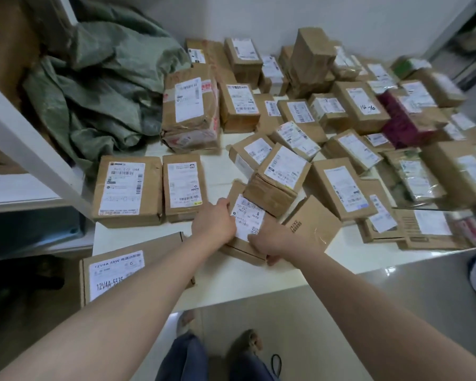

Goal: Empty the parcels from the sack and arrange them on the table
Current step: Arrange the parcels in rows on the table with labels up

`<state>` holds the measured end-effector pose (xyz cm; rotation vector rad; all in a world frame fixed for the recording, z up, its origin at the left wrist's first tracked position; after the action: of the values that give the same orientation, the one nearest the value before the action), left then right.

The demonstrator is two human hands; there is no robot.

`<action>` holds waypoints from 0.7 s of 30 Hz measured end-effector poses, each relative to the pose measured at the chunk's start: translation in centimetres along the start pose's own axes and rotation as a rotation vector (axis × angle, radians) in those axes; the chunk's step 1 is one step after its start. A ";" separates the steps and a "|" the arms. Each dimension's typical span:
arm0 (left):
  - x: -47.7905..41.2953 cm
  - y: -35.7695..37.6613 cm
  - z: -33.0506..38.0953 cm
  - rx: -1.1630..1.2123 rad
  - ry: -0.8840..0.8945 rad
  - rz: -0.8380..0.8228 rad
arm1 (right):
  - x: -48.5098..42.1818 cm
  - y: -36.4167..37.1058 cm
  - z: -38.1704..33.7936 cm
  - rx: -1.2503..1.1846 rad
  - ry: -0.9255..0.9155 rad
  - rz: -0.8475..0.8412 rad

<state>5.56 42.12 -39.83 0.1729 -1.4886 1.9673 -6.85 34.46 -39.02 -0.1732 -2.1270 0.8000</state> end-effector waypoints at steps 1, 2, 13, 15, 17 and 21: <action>0.4 0.0 -0.4 -0.005 -0.033 0.006 | 0.2 0.2 0.2 0.027 0.003 -0.017; 0.7 0.1 -0.9 -0.008 -0.066 0.012 | 0.5 0.4 0.5 0.055 0.006 -0.046; 7.4 2.1 -4.9 -0.049 -0.477 0.093 | 2.9 2.0 0.4 0.122 -0.289 -0.076; 8.1 1.7 -5.5 -0.045 -0.543 0.106 | 3.2 2.5 0.6 0.005 -0.339 -0.078; 8.7 1.4 -5.7 -0.027 -0.589 0.121 | 3.7 2.7 1.0 -0.101 -0.396 -0.087; 9.0 -0.1 -3.4 0.021 -0.476 0.269 | 3.5 -0.4 1.7 -0.132 -0.478 0.074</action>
<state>-0.44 48.93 -36.68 0.5028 -1.8690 2.2637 -10.31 34.73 -37.19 -0.1397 -2.6399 0.8023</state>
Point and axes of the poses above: each hand's wrist, its own x-axis away from the middle knuckle, its own y-axis out of the palm, z = x × y, the point moved 8 cm from there along -x, towards the middle knuckle, and after that the axes turned 14 degrees about -y, right-handed, at the moved point
